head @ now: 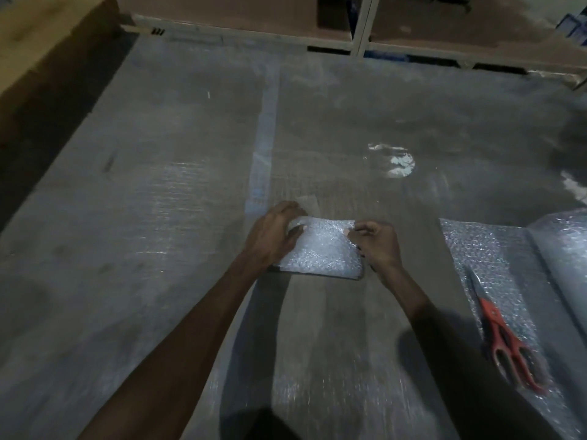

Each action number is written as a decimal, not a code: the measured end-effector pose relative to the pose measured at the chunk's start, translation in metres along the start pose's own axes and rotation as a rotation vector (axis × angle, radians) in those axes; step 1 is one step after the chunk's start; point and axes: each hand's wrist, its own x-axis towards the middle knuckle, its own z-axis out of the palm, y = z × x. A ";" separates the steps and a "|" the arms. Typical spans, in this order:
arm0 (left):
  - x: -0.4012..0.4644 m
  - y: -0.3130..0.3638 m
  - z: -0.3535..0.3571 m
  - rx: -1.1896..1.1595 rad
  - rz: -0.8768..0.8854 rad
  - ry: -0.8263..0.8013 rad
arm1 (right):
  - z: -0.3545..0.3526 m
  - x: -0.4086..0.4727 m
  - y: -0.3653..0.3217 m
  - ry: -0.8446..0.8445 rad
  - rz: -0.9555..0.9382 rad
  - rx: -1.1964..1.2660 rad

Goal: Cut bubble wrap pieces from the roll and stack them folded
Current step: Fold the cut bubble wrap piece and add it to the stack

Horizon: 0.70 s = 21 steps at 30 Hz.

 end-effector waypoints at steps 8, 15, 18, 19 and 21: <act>-0.015 -0.003 0.005 0.340 0.064 -0.130 | -0.022 -0.039 -0.009 0.226 -0.041 -0.039; -0.066 0.011 0.007 0.416 -0.005 0.047 | -0.009 -0.102 0.001 0.259 -0.026 -0.107; -0.083 0.021 0.011 0.410 -0.041 0.059 | 0.003 -0.105 -0.005 0.188 0.015 -0.123; -0.088 0.023 0.013 0.406 -0.040 0.070 | 0.006 -0.105 -0.009 0.170 0.024 -0.122; -0.095 0.028 0.016 0.400 -0.045 0.076 | 0.011 -0.100 -0.016 0.122 0.042 -0.103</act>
